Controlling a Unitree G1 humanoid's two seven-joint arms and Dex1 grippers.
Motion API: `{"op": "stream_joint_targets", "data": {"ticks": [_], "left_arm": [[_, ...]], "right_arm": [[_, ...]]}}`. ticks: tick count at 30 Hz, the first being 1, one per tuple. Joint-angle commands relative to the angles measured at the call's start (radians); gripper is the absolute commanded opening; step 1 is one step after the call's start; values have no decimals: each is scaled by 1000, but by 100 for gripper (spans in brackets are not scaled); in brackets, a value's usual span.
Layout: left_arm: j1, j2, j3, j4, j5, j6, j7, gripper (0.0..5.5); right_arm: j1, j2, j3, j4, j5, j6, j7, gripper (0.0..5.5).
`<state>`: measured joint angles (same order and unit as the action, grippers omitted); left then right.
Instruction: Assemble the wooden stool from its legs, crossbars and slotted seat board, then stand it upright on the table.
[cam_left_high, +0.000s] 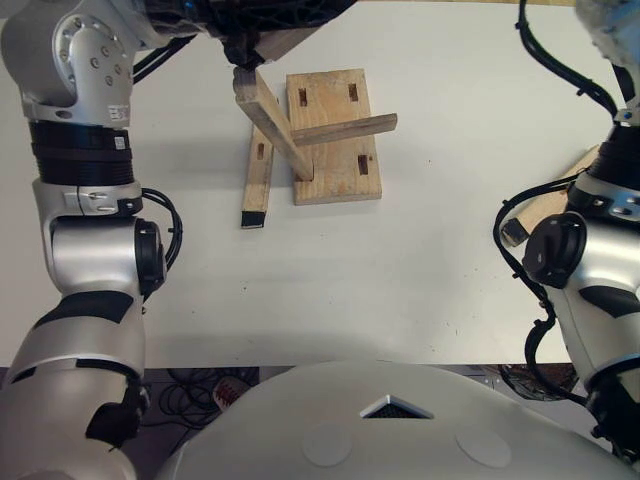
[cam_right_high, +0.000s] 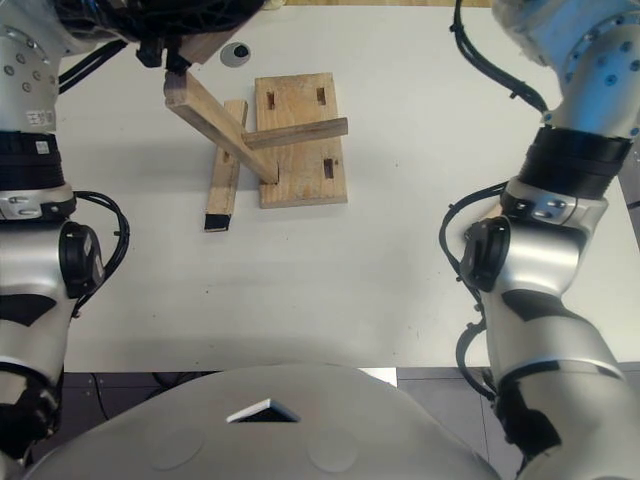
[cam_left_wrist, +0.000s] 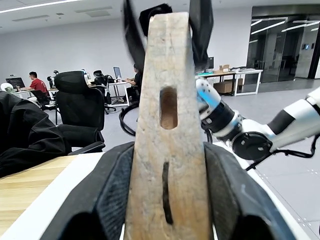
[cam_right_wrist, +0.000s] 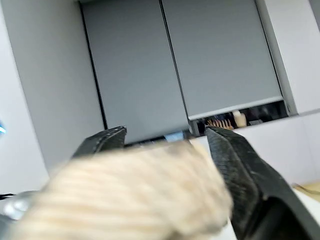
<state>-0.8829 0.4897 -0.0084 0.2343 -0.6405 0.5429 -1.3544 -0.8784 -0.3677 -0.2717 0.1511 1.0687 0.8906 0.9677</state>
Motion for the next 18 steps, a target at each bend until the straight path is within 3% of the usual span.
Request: {"op": "stream_joint_targets", "data": {"ticks": [1, 8, 13, 14, 18], "left_arm": [[-28, -16, 10, 1, -16, 29, 9, 200], [-15, -23, 10, -2, -11, 42, 16, 199], [-25, -34, 18, 42, 20, -1, 45, 199], [-28, -37, 20, 50, 24, -13, 49, 236], [-37, -28, 44, 60, 12, -33, 42, 293]], "right_arm": [[9, -8, 25, -22, -57, -52, 1, 340], [-5, 1, 5, -19, -24, -33, 1, 225], [-44, 19, -25, 25, -54, -92, -55, 222], [-50, 21, -24, 37, -72, -114, -65, 219], [-58, -8, 9, 104, -179, -212, -67, 210]]}}
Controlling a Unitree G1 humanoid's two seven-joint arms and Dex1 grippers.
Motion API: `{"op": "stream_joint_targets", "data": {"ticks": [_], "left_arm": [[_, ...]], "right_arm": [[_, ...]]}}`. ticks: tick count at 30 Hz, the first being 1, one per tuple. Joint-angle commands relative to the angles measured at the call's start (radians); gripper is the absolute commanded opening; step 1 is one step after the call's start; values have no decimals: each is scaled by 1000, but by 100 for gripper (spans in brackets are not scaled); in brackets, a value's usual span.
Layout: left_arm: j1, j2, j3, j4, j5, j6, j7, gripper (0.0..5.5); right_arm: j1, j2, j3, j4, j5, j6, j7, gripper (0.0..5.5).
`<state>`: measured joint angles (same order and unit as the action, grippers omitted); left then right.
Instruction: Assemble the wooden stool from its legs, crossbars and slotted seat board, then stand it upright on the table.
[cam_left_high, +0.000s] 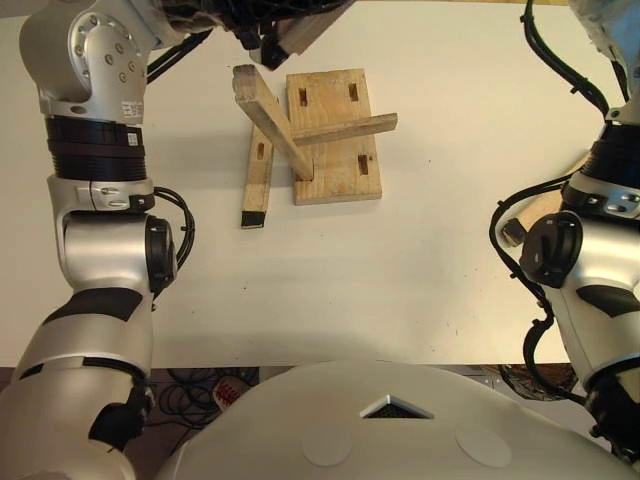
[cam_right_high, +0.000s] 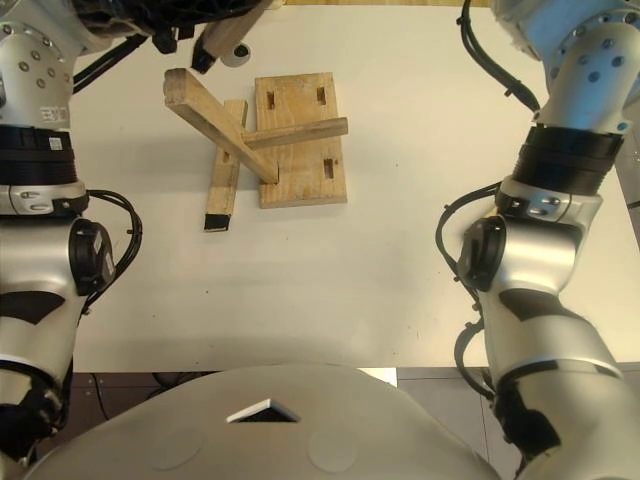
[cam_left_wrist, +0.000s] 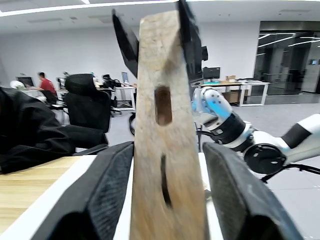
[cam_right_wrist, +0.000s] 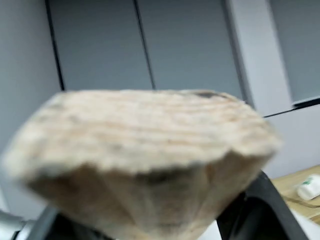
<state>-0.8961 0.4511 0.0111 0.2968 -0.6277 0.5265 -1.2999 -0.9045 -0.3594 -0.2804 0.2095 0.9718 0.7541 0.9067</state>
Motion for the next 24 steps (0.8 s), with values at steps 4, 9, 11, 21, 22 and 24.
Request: {"op": "stream_joint_targets", "data": {"ticks": [4, 9, 11, 21, 22, 24], "left_arm": [[-33, 9, 106, 11, -17, -76, 38, 313], [-4, 7, 173, 3, -40, -81, 108, 313], [23, 6, 186, -16, -48, -73, 126, 313], [73, -4, 200, -31, -62, -66, 189, 313], [72, -6, 199, -27, -63, -66, 191, 313], [73, -11, 197, -21, -62, -68, 194, 313]], "right_arm": [[-3, -98, 78, 120, -240, -197, 86, 210], [54, -148, 142, 232, -378, -329, 212, 210], [84, -165, 149, 274, -396, -342, 270, 210], [189, -137, 175, 307, -435, -333, 354, 210], [194, -133, 173, 301, -431, -326, 353, 210], [205, -123, 171, 287, -420, -313, 352, 210]]}}
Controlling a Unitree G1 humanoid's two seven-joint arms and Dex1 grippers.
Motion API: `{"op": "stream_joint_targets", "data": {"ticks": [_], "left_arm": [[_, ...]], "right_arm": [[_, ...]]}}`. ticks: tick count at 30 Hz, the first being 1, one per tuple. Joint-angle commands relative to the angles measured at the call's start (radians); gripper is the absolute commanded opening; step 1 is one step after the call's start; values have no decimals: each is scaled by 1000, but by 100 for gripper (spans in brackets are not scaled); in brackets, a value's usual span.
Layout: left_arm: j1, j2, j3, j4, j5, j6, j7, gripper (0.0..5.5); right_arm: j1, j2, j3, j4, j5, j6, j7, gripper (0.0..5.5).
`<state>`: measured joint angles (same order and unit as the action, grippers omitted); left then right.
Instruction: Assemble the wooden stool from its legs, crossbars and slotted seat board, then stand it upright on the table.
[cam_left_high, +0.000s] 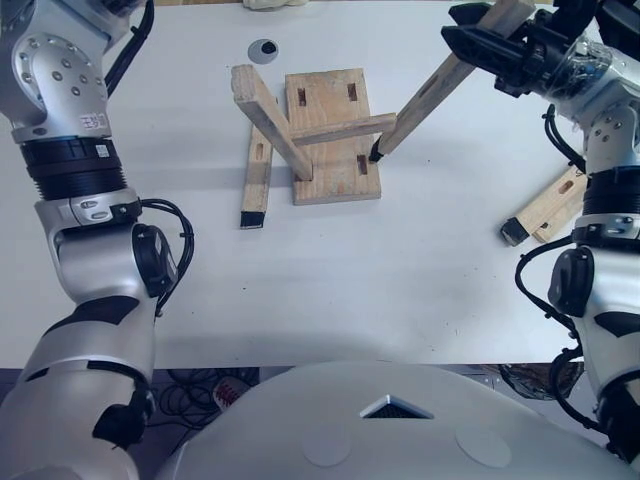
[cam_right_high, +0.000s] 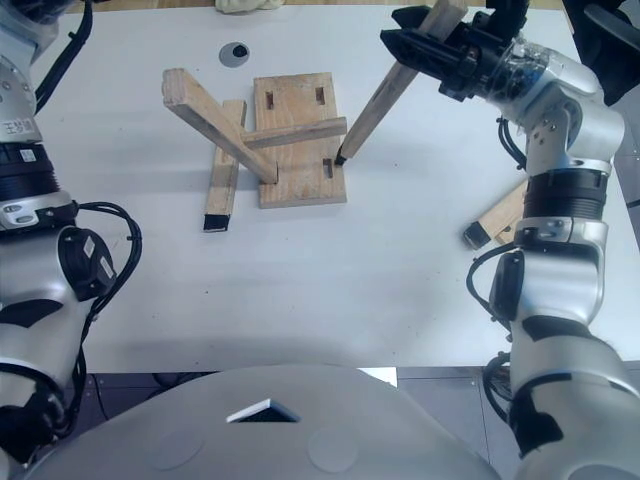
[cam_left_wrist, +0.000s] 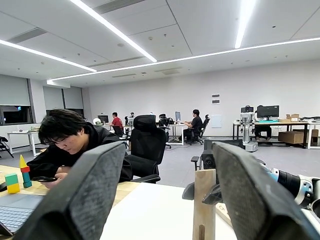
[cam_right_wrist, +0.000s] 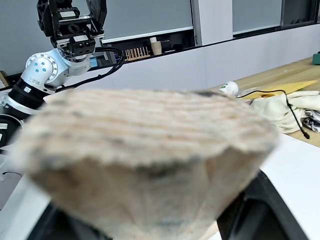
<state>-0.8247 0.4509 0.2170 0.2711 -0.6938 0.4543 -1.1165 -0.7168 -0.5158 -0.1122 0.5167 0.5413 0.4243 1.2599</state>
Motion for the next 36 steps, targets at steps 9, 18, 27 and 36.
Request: {"op": "stream_joint_targets", "data": {"ticks": [9, 18, 27, 36], "left_arm": [[6, -16, -10, 19, 9, 4, 15, 313], [13, -20, -9, 16, 10, 4, 25, 313], [33, -25, -9, 9, 16, -6, 42, 313], [48, -31, -11, 8, 21, -17, 53, 313]], "right_arm": [[76, 65, -11, -76, 30, 28, -3, 210], [55, 13, 53, -53, -47, -33, 51, 209], [-19, -35, 70, -46, -69, -22, 93, 207], [-13, -64, 98, -91, -83, 10, 145, 206]]}}
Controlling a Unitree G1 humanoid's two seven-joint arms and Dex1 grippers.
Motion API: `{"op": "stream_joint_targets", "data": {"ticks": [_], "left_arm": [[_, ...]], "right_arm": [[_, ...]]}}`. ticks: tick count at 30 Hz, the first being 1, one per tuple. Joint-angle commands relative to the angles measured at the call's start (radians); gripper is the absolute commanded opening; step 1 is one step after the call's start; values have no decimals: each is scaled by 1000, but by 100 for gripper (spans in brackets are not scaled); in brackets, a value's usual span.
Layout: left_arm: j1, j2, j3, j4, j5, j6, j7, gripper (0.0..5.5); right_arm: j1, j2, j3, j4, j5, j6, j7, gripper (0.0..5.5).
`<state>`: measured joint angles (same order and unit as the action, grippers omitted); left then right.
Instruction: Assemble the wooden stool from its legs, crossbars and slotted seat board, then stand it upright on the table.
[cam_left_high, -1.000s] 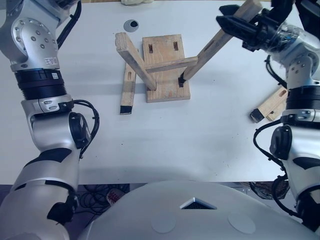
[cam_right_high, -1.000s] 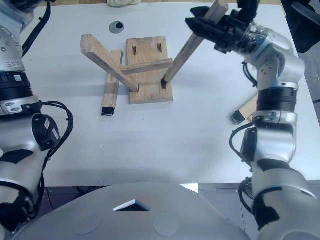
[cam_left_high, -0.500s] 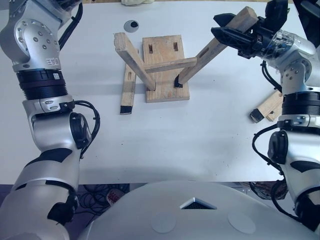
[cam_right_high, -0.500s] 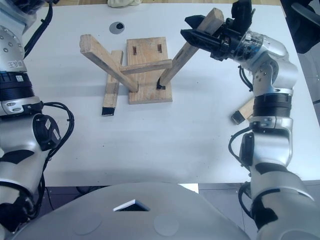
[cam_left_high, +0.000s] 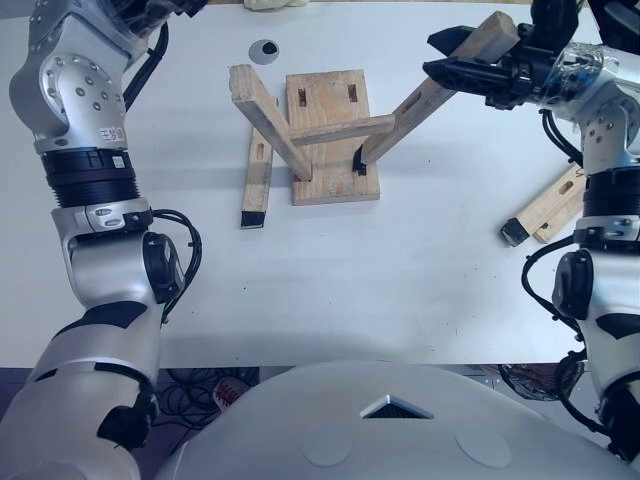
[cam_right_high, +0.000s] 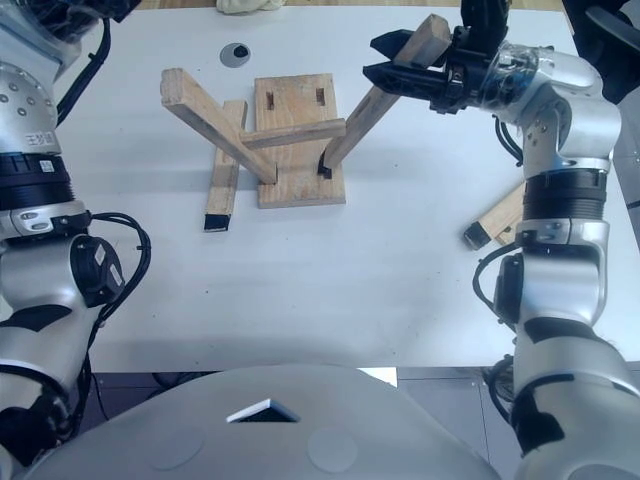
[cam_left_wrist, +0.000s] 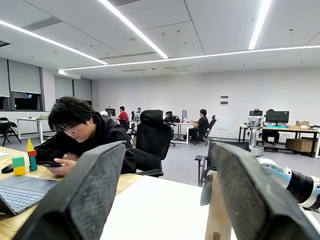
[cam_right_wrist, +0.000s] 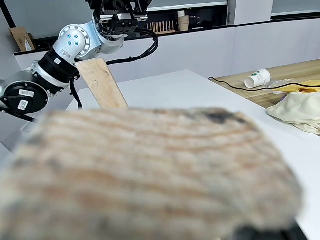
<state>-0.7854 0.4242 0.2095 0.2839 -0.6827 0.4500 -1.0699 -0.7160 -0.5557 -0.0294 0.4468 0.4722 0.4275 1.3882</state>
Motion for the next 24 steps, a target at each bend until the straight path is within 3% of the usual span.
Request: {"op": "stream_joint_targets", "data": {"ticks": [1, 24], "left_arm": [[11, -5, -4, -3, 10, -13, 7, 313], [57, -40, -2, -40, 4, -26, 46, 313]], "right_arm": [[-15, -26, 20, -21, -17, 7, 19, 206], [-98, -29, 165, 19, -147, -107, 117, 205]]}}
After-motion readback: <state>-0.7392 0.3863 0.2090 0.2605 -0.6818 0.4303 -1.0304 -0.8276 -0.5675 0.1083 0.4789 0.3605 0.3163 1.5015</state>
